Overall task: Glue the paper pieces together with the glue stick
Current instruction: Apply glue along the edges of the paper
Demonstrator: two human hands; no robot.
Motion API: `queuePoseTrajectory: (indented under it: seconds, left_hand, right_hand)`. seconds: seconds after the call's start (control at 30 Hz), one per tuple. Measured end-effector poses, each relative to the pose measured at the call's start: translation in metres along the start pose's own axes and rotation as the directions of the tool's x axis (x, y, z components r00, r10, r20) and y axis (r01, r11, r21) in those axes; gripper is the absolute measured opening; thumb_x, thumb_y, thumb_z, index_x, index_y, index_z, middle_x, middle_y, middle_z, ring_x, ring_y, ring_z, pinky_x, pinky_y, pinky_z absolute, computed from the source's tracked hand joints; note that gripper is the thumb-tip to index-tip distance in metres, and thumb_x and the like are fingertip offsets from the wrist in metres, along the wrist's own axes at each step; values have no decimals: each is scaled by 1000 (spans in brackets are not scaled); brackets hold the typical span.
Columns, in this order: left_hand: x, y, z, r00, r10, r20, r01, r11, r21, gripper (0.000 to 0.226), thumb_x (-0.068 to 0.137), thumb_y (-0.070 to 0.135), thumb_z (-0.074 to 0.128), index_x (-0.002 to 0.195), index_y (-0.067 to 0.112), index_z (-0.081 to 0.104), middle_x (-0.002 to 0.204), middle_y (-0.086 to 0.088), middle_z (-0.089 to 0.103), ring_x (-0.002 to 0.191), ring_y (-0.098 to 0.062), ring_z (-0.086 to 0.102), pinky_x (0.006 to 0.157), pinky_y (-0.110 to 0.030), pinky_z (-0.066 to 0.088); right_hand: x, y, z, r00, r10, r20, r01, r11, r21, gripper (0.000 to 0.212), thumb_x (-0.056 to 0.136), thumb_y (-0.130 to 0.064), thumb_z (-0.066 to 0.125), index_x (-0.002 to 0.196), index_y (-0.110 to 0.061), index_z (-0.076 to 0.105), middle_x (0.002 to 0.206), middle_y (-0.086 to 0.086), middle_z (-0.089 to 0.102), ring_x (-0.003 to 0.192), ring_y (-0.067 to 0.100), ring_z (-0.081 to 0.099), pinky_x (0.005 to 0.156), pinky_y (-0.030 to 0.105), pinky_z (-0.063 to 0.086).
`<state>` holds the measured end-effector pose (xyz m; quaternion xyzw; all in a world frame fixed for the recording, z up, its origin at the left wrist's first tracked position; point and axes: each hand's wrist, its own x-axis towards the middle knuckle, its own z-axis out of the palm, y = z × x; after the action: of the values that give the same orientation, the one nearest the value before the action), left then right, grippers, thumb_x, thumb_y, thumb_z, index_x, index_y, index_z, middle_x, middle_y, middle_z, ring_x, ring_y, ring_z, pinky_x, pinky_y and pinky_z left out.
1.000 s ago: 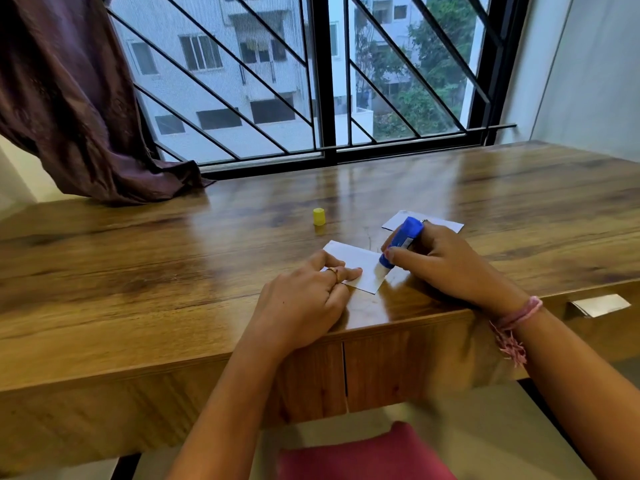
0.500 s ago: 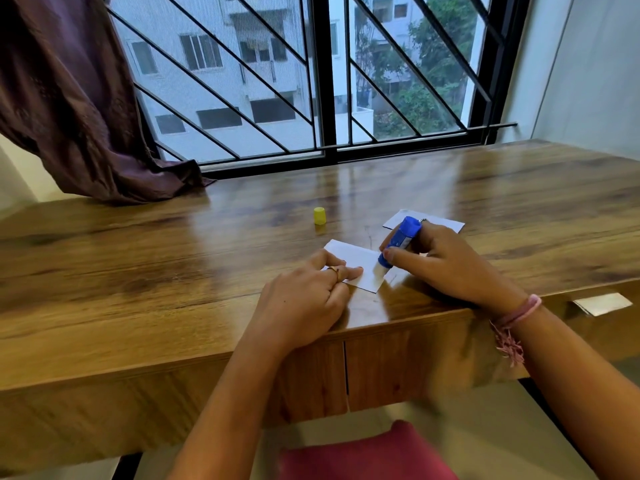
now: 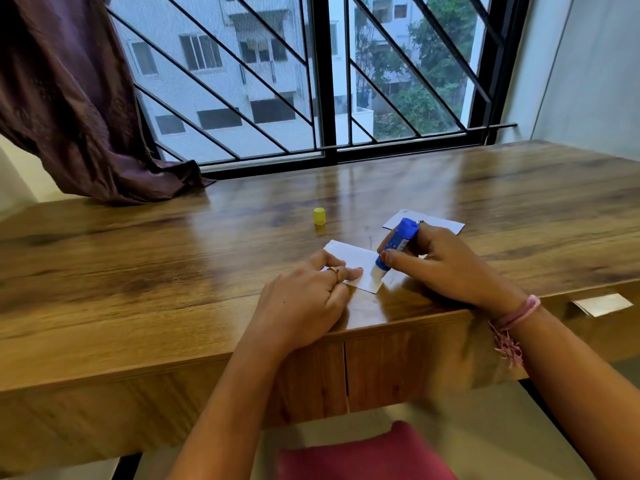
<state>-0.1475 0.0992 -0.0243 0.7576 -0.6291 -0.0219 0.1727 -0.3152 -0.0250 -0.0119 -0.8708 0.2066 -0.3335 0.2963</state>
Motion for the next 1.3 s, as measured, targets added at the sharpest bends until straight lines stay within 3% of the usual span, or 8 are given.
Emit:
queuePoseTrajectory:
  seconds: [0.13, 0.27, 0.4, 0.5, 0.6, 0.77, 0.9, 1.3]
  left_hand:
    - [0, 0, 1, 1000, 6, -9, -6, 1000, 7, 38, 96, 38, 31, 129, 51, 47, 137, 26, 39, 115, -9, 51, 87, -32, 43]
    - [0, 0, 1, 1000, 0, 0, 0, 1000, 11, 38, 97, 38, 31, 129, 53, 46, 138, 27, 37, 115, -9, 51, 86, -33, 44]
    - [0, -1, 1, 1000, -1, -3, 1, 1000, 14, 38, 96, 39, 31, 129, 53, 46, 137, 27, 37, 115, -9, 51, 86, -33, 43]
    - [0, -1, 1, 1000, 1, -1, -1, 1000, 14, 38, 97, 39, 31, 129, 53, 46, 138, 27, 37, 114, -8, 51, 85, -32, 43]
    - [0, 0, 0, 1000, 0, 0, 0, 1000, 7, 39, 97, 39, 31, 129, 53, 45, 138, 27, 37, 115, -8, 51, 87, -33, 44]
    - [-1, 0, 0, 1000, 0, 2, 0, 1000, 11, 39, 97, 39, 30, 130, 53, 45, 138, 27, 36, 116, -8, 50, 87, -32, 44]
    - [-1, -1, 1, 1000, 0, -9, 0, 1000, 1, 38, 96, 39, 31, 129, 53, 46, 137, 28, 37, 115, -8, 51, 87, -33, 44]
    - [-1, 1, 0, 1000, 7, -16, -7, 1000, -1, 38, 97, 37, 31, 129, 51, 47, 136, 26, 39, 113, -9, 51, 85, -32, 44]
  right_hand:
    - [-3, 0, 0, 997, -16, 77, 15, 1000, 21, 18, 78, -37, 60, 90, -28, 69, 72, 11, 61, 63, 17, 55, 58, 20, 40]
    - [-1, 4, -1, 999, -4, 36, 4, 1000, 10, 17, 81, -34, 64, 92, -24, 71, 75, 18, 60, 67, 23, 55, 60, 28, 39]
    - [-3, 3, 0, 995, -35, 97, 31, 999, 42, 14, 82, -30, 64, 93, -24, 71, 68, 13, 58, 57, 8, 49, 56, 13, 36]
    - [-3, 3, -1, 999, -11, 46, 10, 999, 39, 18, 77, -37, 59, 89, -29, 69, 70, 13, 58, 61, 16, 51, 57, 15, 37]
    - [-3, 0, 0, 997, -32, 70, 29, 998, 49, 14, 77, -36, 60, 87, -32, 67, 66, 11, 55, 57, 6, 49, 55, 11, 37]
    - [-3, 2, 0, 999, -29, 29, 28, 999, 40, 6, 80, -32, 66, 85, -34, 67, 65, 2, 52, 57, 11, 47, 54, 16, 35]
    - [-4, 1, 0, 995, -53, 80, 49, 997, 54, 9, 83, -21, 69, 92, -19, 71, 64, 6, 54, 54, 5, 47, 53, 12, 36]
    - [-2, 4, 2, 997, -16, 82, 12, 999, 49, 15, 83, -29, 66, 96, -23, 71, 60, -11, 54, 54, 4, 47, 53, 10, 34]
